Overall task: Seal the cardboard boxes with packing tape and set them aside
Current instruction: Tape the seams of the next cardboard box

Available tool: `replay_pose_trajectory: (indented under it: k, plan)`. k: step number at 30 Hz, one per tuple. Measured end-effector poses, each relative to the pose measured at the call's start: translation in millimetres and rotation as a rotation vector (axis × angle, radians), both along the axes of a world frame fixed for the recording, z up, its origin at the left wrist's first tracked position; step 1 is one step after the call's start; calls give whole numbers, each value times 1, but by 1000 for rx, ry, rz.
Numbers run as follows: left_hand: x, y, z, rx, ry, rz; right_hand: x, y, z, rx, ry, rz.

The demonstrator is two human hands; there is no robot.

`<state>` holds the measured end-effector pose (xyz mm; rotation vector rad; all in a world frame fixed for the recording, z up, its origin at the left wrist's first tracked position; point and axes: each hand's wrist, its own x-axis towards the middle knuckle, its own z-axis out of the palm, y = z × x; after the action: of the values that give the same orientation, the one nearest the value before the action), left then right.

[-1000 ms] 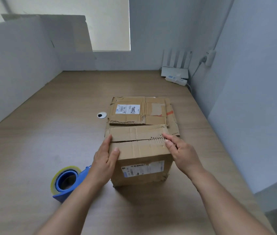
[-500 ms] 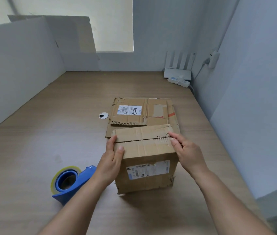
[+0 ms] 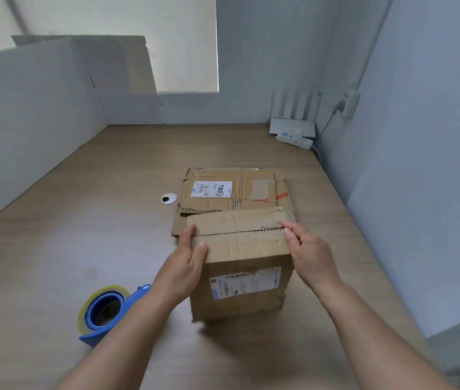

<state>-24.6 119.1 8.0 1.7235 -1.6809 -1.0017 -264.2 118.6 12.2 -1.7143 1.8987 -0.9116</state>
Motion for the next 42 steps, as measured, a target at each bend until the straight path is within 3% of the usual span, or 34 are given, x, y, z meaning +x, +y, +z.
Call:
replay_pose_trajectory:
  k: [3, 10, 15, 19, 22, 25, 30, 33, 37, 42]
  plan:
    - [14, 15, -1, 10, -92, 4, 11, 13, -3, -28, -7, 48]
    - [9, 19, -4, 32, -120, 19, 8, 8, -2, -41, 74, 41]
    - [-4, 27, -30, 38, -179, -63, 0, 33, -45, -55, 189, 36]
    - [1, 24, -47, 53, -63, -52, -2, 32, -63, -55, 20, 29]
    - [7, 14, -47, 58, -71, -54, 0, 16, -62, 79, -118, 43]
    - [12, 14, -50, 26, -75, -26, 6, 5, -60, 94, -319, 75]
    - [14, 13, -54, -1, -58, 13, -2, -3, -60, 172, -478, 133]
    - [10, 11, -52, -84, -244, 24, -5, -2, -57, 192, -492, 169]
    - [-1, 6, -42, -204, -678, -232, 3, 0, -60, 128, -404, 145]
    - [6, -6, -38, -170, -727, -295, 0, -4, -54, 200, -431, 171]
